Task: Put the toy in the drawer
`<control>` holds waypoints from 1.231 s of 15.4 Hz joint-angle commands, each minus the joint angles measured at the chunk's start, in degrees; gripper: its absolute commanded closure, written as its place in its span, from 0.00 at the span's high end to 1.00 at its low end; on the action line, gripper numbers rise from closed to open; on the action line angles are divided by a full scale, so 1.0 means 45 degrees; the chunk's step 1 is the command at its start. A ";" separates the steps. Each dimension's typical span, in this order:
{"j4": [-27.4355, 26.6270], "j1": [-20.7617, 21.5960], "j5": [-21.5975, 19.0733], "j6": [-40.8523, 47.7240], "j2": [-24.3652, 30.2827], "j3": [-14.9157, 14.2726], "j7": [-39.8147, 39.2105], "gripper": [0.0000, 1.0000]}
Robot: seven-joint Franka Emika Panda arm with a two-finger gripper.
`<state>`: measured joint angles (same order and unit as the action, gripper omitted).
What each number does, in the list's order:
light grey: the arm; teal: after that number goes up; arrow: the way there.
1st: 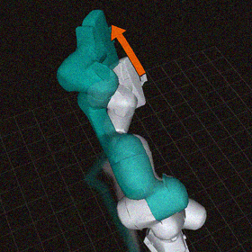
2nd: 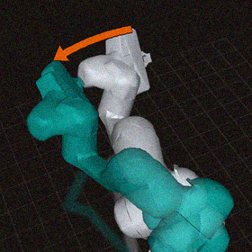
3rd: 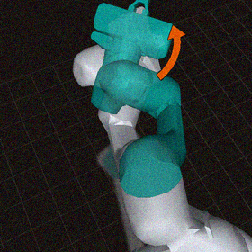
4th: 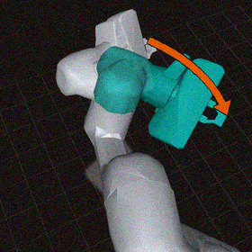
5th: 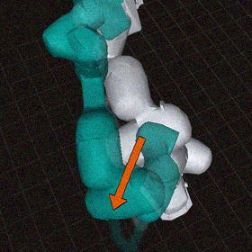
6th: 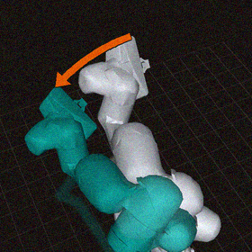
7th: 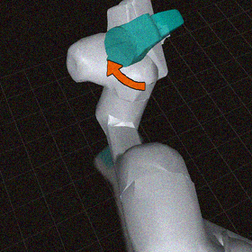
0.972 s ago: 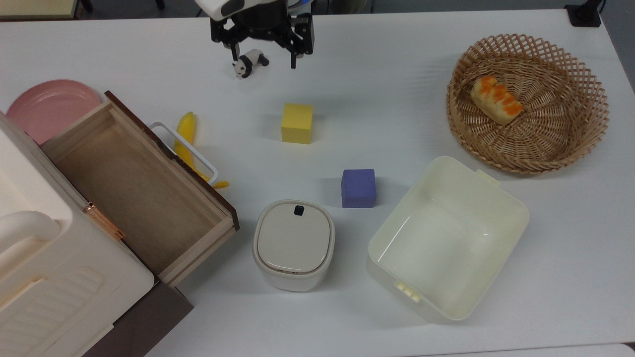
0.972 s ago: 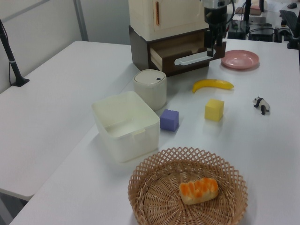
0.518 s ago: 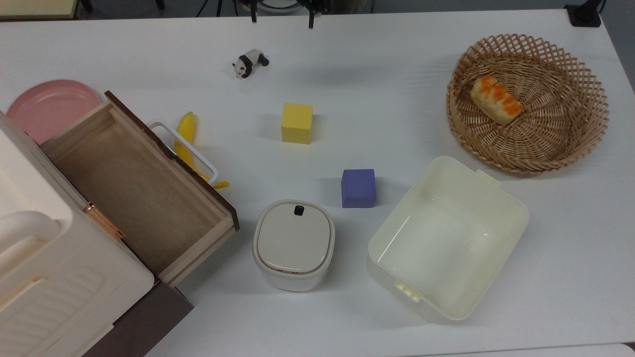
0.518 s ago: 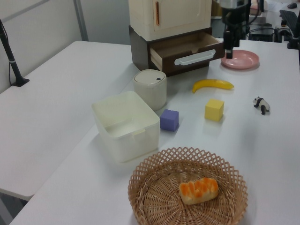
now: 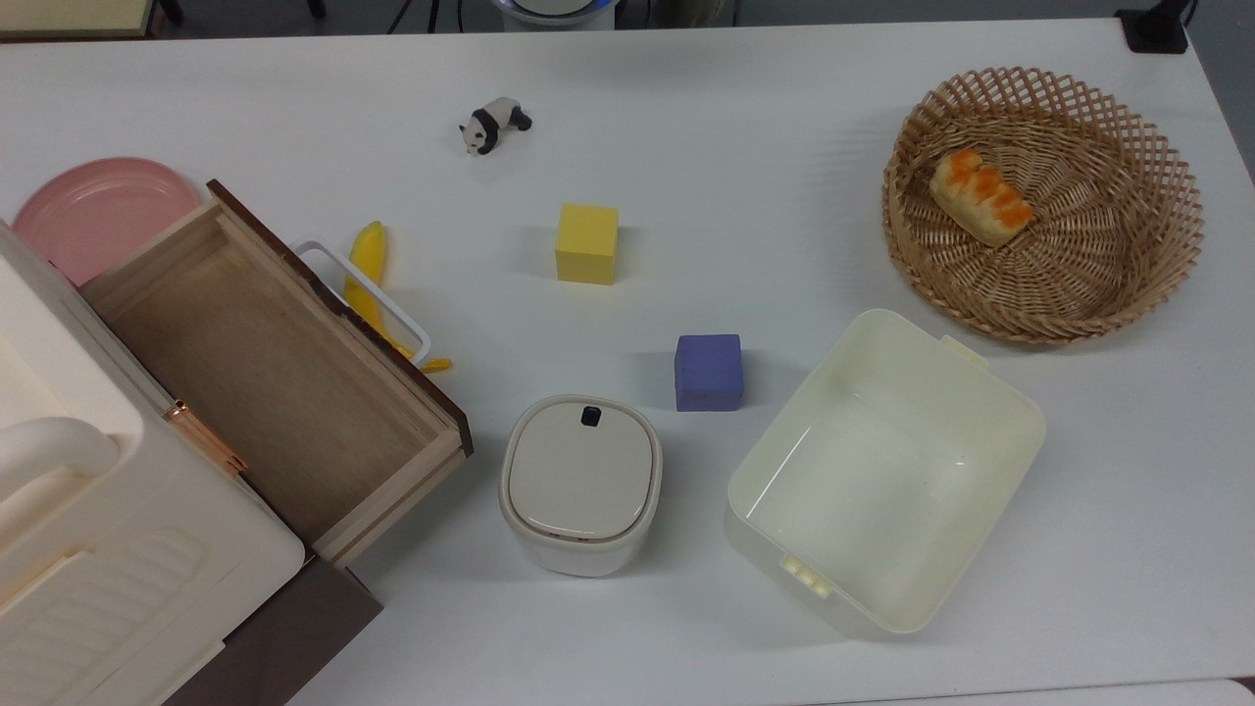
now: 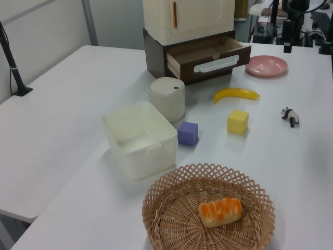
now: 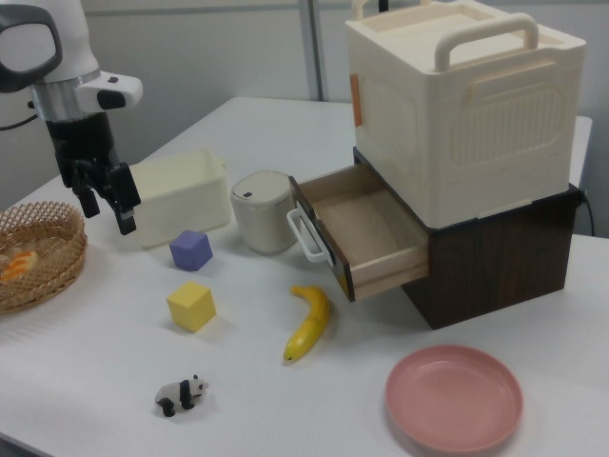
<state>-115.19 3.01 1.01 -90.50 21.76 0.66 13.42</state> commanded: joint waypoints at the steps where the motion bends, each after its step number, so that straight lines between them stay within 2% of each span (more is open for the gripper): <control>1: -0.0456 -0.1077 -0.0536 -0.0591 0.0301 0.0477 0.2614 1.00; 3: -0.0456 -0.1623 -0.0575 -0.0631 0.0339 0.0847 0.3713 1.00; 5: -0.0437 -0.2849 -0.1196 -0.0670 0.0340 0.1762 0.4183 1.00; 6: -0.0476 -0.3011 -0.1355 -0.0670 0.0320 0.1845 0.4185 1.00; 8: -0.0768 -0.2896 -0.1377 -0.0864 0.0320 0.1846 0.4010 1.00; 10: -0.1059 -0.3245 -0.1377 -0.0963 0.0320 0.1827 0.3602 1.00; 11: -0.1565 -0.3266 -0.1377 -0.1195 0.0359 0.1865 0.2980 1.00; 16: -0.3266 -0.3441 -0.1377 -0.2698 0.0359 0.1768 0.2097 1.00; 19: -0.4534 -0.3462 -0.1377 -0.4356 0.0262 0.1768 0.1492 1.00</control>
<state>-130.20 -11.86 -3.94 -104.13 21.77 8.30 23.70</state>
